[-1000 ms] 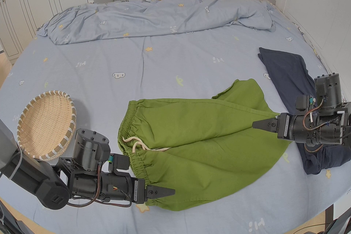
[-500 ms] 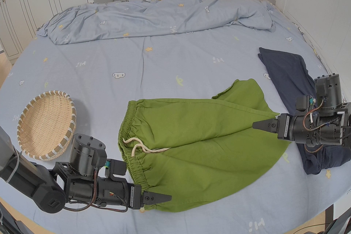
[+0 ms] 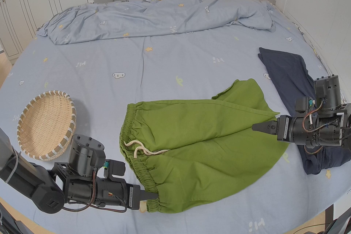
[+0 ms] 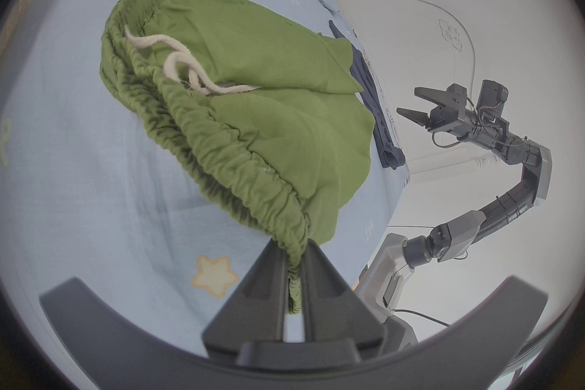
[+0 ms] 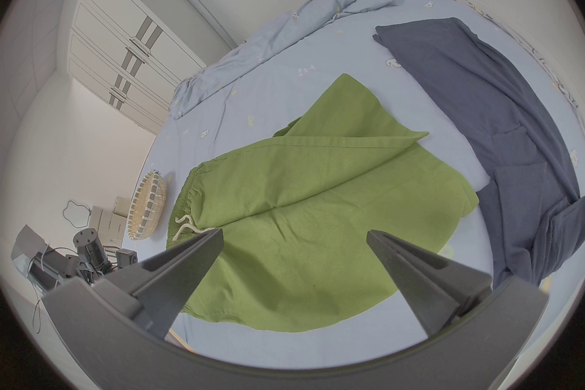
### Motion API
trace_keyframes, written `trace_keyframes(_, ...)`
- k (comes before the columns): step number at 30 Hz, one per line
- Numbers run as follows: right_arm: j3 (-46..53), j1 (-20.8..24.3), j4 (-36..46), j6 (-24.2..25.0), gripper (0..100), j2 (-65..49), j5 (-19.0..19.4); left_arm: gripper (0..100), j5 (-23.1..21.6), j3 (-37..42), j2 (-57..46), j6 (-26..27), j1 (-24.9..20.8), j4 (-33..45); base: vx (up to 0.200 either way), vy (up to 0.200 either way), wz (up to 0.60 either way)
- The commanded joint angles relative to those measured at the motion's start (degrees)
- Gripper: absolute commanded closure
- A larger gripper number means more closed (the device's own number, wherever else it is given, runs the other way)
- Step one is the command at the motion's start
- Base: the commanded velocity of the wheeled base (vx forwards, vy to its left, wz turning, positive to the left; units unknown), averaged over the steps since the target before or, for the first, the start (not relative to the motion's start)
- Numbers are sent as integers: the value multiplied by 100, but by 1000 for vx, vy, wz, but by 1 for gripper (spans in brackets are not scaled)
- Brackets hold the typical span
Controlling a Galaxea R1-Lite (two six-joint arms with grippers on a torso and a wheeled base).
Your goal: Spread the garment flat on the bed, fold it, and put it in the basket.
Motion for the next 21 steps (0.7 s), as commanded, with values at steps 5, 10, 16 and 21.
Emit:
trace_keyframes(5,-86,-67,3,71,0,88,109,100,45,460,-411,10,368,1,0,0,0)
trace_keyframes(10,-104,-401,222,71,0,53,443,100,36,979,-1149,2,1097,186,0,0,0)
trace_keyframes(16,-174,-1254,583,18,0,97,1419,100,36,1032,-1580,45,1730,915,0,0,0)
trace_keyframes(21,-86,-1728,653,-210,0,413,1559,100,1,1075,-1685,204,2134,1021,0,0,0)
